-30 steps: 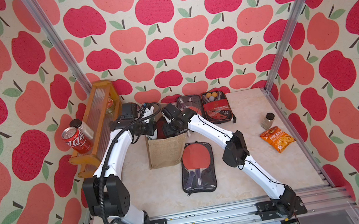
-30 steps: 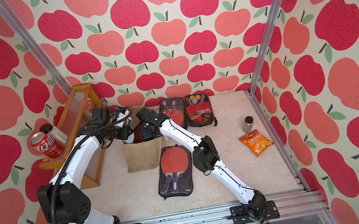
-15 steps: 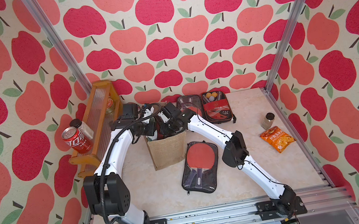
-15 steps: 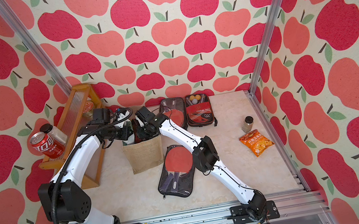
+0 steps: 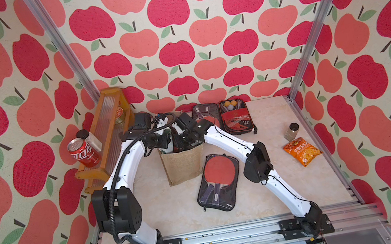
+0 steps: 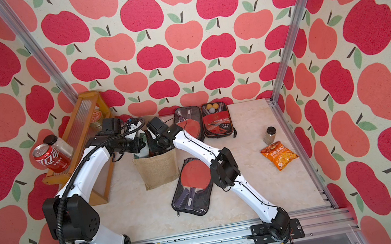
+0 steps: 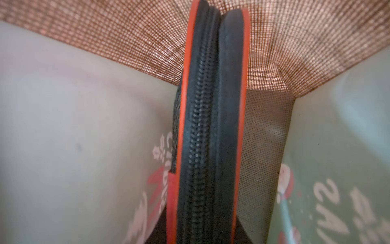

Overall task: Remove the ping pong set from the canvas bag
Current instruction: Pick up the ping pong set from the canvas bag.

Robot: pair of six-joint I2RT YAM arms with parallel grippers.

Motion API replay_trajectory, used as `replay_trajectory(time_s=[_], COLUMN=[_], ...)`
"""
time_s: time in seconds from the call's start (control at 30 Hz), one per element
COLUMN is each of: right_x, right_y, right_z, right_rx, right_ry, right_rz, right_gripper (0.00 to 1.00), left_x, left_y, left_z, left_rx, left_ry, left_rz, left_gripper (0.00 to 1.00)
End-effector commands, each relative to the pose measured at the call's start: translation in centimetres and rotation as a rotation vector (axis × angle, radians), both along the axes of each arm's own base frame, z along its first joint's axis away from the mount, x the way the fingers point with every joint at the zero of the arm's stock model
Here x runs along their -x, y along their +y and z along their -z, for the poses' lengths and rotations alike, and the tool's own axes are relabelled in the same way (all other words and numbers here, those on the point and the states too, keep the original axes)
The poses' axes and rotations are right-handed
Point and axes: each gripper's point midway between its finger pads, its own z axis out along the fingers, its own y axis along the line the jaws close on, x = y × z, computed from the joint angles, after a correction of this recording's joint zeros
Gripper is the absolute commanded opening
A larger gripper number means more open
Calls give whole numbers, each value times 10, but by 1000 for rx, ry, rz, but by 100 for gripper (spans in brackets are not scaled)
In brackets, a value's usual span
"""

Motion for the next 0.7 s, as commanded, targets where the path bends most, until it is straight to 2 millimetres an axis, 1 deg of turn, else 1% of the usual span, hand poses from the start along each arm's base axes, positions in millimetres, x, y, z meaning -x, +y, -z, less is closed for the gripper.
replay_trajectory(time_s=[0.0,0.13,0.3,0.5,0.57,0.67], right_x=[3,0,-2,-5,-5,-4], right_y=[-16,-18,-20,-25,-26,-30], right_z=[-31,-58,-87,-104,-112,-129], right_rx=[55,26,-7,-16,-24,-43], right_ry=[-100,-151,-204,-239,-251,-279], right_rz=[-19,-9,-3,5,6,11], right_gripper=[0,0,0,0,0,0], left_x=[-5,-7,-6,-4,-4,-4], left_y=[24,37,43,45,47,47], left_z=[1,-4,-6,-8,-9,-8], left_rx=[-47,-34,-19,-23,-22,-24], left_ry=[6,-5,-9,-18,-19,-18], left_rz=[-77,-118,-137,-145,-148,-149], left_gripper=[0,0,0,0,0,0])
